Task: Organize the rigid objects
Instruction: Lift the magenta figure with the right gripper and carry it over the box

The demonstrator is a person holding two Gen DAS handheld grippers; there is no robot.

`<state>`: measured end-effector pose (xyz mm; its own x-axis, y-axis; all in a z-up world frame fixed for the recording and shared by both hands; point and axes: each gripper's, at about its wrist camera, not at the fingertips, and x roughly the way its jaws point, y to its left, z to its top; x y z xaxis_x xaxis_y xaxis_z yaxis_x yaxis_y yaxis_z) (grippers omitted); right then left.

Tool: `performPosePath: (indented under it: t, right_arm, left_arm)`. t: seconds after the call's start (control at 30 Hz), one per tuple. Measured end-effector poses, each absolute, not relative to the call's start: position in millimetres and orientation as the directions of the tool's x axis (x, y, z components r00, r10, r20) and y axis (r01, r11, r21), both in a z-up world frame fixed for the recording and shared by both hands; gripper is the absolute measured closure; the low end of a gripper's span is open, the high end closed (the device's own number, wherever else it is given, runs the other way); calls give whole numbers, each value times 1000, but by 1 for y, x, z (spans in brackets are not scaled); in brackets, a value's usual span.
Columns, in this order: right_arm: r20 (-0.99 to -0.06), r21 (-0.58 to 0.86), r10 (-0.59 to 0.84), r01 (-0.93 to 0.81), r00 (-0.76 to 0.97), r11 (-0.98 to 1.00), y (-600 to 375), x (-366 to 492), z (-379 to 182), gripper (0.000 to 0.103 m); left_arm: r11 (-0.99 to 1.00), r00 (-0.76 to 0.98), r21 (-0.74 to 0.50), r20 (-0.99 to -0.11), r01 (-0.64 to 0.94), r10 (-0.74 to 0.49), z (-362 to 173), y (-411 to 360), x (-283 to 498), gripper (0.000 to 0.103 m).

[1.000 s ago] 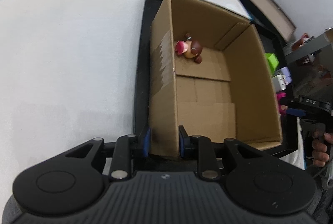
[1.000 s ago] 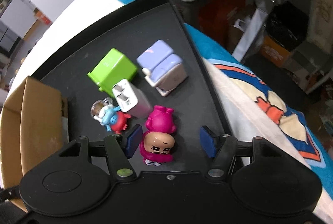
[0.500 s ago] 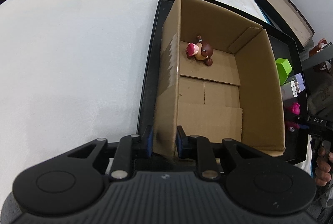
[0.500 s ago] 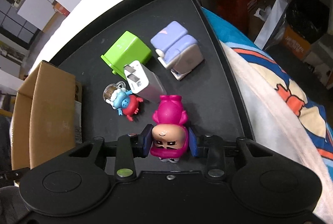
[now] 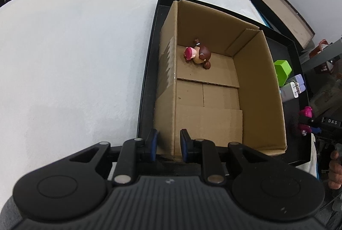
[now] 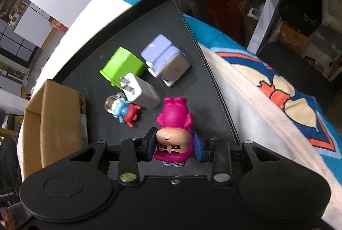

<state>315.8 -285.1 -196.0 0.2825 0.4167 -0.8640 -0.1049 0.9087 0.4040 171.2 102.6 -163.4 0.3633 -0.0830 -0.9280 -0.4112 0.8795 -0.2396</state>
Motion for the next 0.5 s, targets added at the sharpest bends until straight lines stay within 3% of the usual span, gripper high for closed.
performPosePath:
  t: [0.5]
  right_arm:
    - [-856,356,396,-175,331,918,-257,300,-143,68]
  left_arm:
    - [863,440,-356,-880,-358,-180,-169,115,157,82]
